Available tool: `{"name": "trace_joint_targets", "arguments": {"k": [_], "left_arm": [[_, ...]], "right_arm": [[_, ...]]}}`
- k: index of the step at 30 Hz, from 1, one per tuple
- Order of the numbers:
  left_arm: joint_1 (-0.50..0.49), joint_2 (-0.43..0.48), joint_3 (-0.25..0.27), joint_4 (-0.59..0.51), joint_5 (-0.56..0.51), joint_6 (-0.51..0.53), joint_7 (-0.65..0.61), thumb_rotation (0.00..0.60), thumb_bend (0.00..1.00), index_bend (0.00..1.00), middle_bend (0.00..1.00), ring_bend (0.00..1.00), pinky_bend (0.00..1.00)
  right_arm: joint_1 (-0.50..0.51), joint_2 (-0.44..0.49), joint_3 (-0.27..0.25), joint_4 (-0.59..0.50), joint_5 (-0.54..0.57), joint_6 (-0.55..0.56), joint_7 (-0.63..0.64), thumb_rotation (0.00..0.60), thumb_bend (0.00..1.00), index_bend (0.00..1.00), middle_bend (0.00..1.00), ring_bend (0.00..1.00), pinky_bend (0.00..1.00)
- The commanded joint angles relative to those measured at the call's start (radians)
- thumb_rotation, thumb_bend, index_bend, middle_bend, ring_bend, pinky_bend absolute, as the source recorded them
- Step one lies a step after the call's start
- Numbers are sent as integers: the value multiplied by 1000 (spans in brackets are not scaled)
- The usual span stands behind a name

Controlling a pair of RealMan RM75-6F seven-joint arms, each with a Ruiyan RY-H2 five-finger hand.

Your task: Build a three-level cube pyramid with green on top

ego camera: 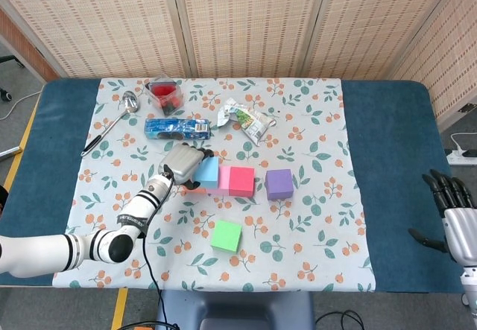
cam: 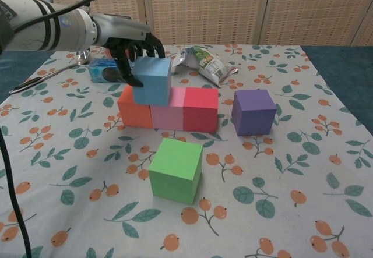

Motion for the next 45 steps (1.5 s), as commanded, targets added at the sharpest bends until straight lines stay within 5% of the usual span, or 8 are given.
{"name": "trace_joint_targets", "arguments": {"k": [1, 19, 45], "left_arm": [[6, 7, 0, 16, 15, -25, -29, 600, 314, 315, 419, 431, 265], [40, 12, -14, 88, 171, -112, -187, 600, 316, 300, 386, 410, 251], [23, -1, 13, 95, 168, -91, -176, 600, 324, 174, 243, 340, 239]], "right_arm": [[0, 0, 0, -6, 2, -2, -8, 600, 0, 0, 0, 0, 5], [4, 4, 7, -53, 20, -11, -68, 600, 0, 0, 0, 0, 6], [-2, 3, 9, -44, 24, -7, -58, 600, 0, 0, 0, 0, 6]]}}
